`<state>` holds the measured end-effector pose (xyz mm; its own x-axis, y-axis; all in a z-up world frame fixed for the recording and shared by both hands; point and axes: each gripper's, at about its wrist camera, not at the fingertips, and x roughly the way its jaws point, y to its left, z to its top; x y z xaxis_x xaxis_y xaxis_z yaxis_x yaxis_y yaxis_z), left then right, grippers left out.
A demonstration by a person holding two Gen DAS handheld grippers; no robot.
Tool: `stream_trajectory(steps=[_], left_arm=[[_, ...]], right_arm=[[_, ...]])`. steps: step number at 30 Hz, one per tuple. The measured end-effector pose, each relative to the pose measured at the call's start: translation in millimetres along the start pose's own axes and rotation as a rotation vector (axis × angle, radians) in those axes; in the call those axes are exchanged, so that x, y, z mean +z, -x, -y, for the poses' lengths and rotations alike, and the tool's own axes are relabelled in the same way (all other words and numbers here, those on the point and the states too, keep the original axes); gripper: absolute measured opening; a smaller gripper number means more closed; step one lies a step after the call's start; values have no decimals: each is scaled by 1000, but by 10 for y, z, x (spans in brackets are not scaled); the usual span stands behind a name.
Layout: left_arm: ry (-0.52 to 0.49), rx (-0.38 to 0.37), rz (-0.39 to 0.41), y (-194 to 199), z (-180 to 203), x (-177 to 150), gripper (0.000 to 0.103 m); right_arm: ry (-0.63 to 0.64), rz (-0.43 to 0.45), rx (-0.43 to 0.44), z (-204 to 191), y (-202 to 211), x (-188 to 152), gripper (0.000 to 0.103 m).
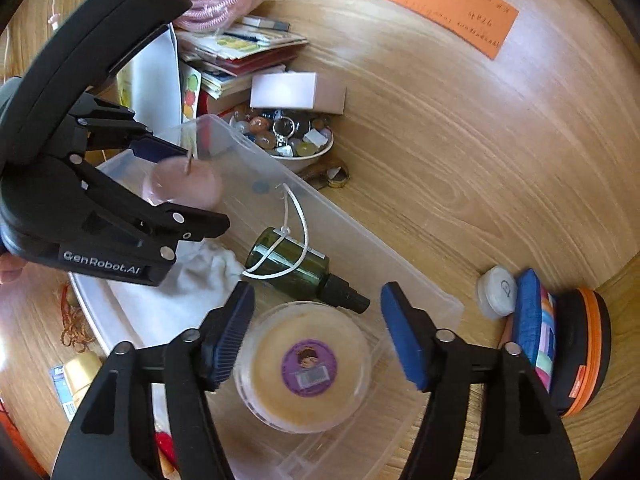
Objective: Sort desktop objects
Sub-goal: 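Drop the compact from the left tool into the bin while the right releases the tub, then withdraw both open tools from the bin toward the remaining desk objects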
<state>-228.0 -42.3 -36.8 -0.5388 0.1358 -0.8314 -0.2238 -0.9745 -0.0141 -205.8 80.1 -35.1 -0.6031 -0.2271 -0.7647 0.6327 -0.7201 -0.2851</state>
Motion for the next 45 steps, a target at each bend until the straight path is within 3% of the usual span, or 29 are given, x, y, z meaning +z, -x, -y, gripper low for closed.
stream_trajectory(steps=[5,9,17,30,45], left_arm=[[4,-7,42,168,35,36,75],[-10,14,60,290,82,16,77],[-5,43,104,546,145,-49,93],[-21,99,183,1072,258,-362,95],[-33,110,253,1482,512,-846,98]], right_arm=[[-9,19,5,-22,105,-30,69],[3,33,-47,-55,164,-45,70],[-36,64,-58,98,357,-182,77],[-90,140,-64,169,862,-442,81],[-133,233,-71,7,1389,-810,85]])
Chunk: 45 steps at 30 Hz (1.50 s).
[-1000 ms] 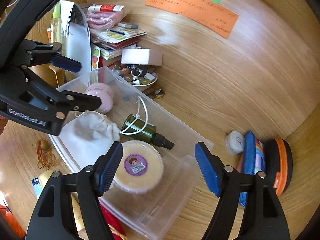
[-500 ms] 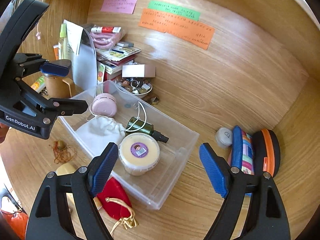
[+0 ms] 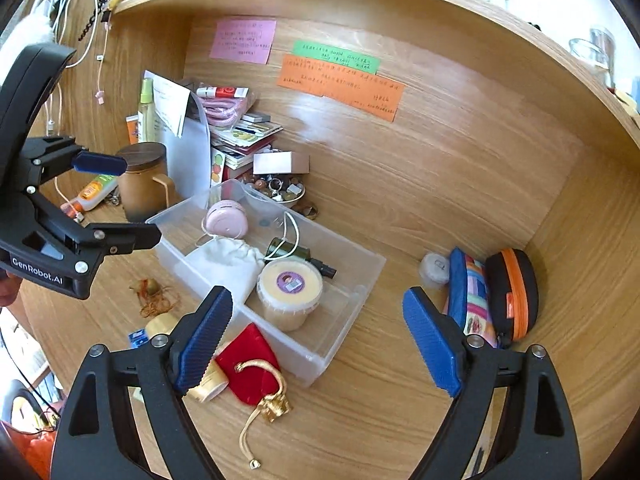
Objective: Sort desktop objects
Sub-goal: 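Withdraw both open tools from the bin toward the remaining desk objects, then grasp the gourd ornament with the left tool while the right grasps the red pouch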
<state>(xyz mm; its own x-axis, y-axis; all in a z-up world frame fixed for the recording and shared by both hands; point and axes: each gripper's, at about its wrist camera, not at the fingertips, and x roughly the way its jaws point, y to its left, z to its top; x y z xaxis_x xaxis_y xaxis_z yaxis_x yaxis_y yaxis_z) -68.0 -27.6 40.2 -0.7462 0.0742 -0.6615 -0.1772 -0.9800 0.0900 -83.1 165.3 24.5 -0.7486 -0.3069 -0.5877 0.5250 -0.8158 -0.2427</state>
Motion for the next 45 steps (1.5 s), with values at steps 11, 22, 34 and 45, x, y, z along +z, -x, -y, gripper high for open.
stream_trajectory(steps=[11,22,34,45], left_arm=[[-19,7,-89,-163,12,-486,98],[66,-12,-158,-421,-328,-865,98],[75,-14,-239,-701,-518,-1040,80],[35,-56,-253,-925,-451,-938,68]], right_arm=[[-90,-60,47,42,-48,-419,86],[-183,-196,188,-24,-493,-842,84],[-216,-281,236,-40,-891,-921,65],[-168,-304,264,-169,-1075,-878,47]])
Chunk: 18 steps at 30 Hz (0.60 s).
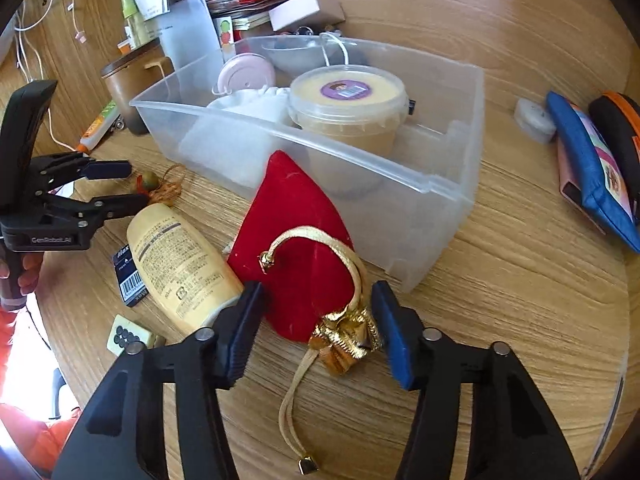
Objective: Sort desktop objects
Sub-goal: 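Grasp the gourd ornament with the left tool while the right grasps the red pouch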
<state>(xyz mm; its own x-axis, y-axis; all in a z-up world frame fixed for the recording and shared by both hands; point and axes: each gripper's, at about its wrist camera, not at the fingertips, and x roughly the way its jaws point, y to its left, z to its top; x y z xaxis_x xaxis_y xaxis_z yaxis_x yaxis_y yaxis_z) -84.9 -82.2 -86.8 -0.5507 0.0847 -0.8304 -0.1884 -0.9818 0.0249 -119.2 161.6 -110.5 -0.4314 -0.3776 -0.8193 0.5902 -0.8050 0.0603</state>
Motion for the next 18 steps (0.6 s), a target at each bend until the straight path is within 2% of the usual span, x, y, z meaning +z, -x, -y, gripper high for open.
stream_trajectory(steps=[4,10,16,18], left_arm=[[-4,-28,8,-9,5,16,60],[-40,-48,33,9,87,-6,38],[-53,-44,51,7,176,-17,21],[-55,-34,54,9,201,-20,21]], right_arm=[[19,21,-6,-31,8,-13,38],[59,66,-48,-103,61,-27,20],[56,101,-79,-133,119,-52,18],[53,117,-78,-135,166,-55,17]])
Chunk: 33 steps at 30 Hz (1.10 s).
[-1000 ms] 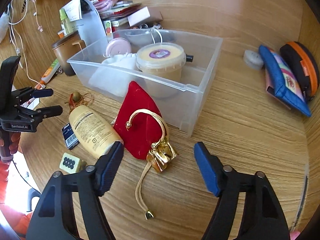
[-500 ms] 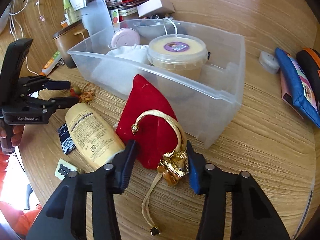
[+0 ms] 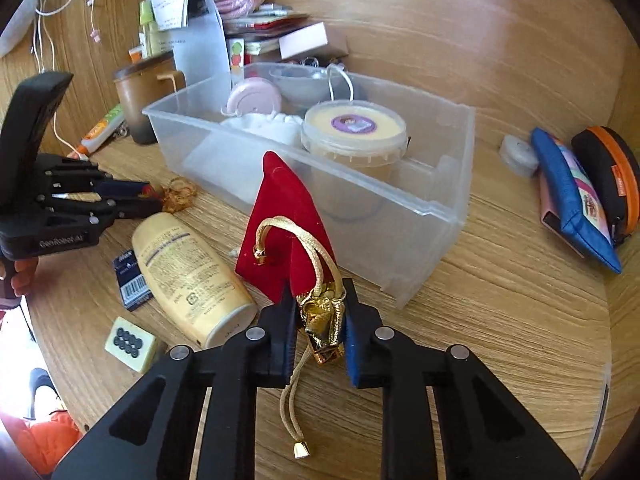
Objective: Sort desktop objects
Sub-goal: 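Grasp the gourd ornament with the left tool while the right grasps the red pouch, then carry the gourd ornament and red velvet pouch over the bin with both tools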
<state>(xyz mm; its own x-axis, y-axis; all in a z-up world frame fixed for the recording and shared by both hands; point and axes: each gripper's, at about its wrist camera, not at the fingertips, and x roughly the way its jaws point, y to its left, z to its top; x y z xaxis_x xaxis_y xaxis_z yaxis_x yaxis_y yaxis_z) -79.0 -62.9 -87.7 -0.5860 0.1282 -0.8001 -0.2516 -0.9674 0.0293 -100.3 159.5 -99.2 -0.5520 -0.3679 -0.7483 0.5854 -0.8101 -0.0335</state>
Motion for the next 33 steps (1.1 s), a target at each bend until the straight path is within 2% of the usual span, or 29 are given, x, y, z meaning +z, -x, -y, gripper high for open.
stream_trajectory(steps=[9,20,33], left_arm=[[35,13,24,96,61,-96,20],[82,13,124,531,19,-79,20],[115,12,237,956,-84,152,20]], right_arm=[[-16,59,-23,55,321,45,17],[-12,131,-56,60,695,82,17],[12,206,-99,126,974,376,17]])
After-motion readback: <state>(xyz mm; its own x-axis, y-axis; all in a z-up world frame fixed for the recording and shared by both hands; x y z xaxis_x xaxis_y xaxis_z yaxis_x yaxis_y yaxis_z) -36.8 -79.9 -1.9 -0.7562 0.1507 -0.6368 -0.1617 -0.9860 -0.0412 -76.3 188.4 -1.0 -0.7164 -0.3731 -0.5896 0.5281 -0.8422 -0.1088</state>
